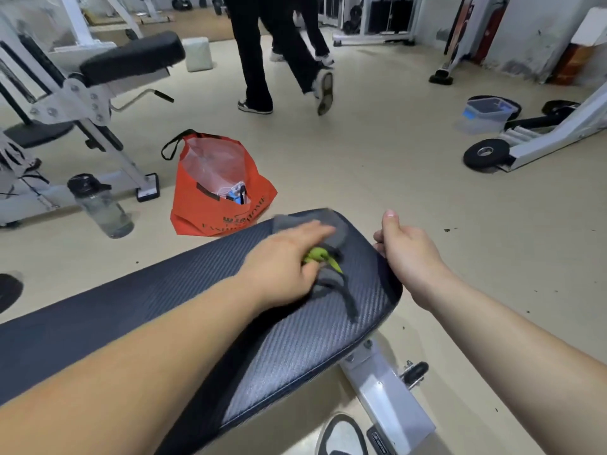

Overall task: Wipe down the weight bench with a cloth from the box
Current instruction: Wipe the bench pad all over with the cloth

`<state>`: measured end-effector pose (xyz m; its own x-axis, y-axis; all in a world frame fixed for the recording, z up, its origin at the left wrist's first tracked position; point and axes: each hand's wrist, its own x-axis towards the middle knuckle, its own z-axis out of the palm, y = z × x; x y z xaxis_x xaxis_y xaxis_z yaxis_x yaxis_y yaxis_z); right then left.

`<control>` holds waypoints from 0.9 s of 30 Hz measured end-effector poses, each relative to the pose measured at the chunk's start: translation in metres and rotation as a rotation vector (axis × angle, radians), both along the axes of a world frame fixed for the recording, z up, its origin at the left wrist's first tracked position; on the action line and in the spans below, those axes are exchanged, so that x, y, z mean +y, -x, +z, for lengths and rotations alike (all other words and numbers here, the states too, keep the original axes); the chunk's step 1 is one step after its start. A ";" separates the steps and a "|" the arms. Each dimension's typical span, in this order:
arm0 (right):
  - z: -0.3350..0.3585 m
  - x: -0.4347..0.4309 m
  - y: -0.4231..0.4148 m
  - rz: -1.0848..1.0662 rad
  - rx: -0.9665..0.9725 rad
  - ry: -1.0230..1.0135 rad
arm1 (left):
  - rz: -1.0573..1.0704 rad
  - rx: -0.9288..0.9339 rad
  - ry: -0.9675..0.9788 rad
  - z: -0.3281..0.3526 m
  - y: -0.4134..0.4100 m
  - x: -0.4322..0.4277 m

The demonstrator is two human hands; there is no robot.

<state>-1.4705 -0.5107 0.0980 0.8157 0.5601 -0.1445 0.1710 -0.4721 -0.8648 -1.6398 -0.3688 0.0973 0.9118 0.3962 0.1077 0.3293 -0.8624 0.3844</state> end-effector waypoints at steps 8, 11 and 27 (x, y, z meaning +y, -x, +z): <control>0.000 0.002 0.002 0.063 -0.077 0.036 | -0.374 0.055 -0.011 0.007 0.012 -0.027; 0.001 0.000 0.003 0.041 -0.063 0.026 | -0.120 0.070 -0.008 0.002 0.003 0.013; 0.018 -0.007 0.014 0.103 -0.102 0.055 | -0.128 0.000 -0.075 0.018 0.059 -0.104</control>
<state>-1.4844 -0.5176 0.1157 0.7662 0.6353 -0.0966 0.3068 -0.4937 -0.8137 -1.6991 -0.4725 0.1154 0.9544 0.2677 0.1323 0.2150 -0.9235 0.3175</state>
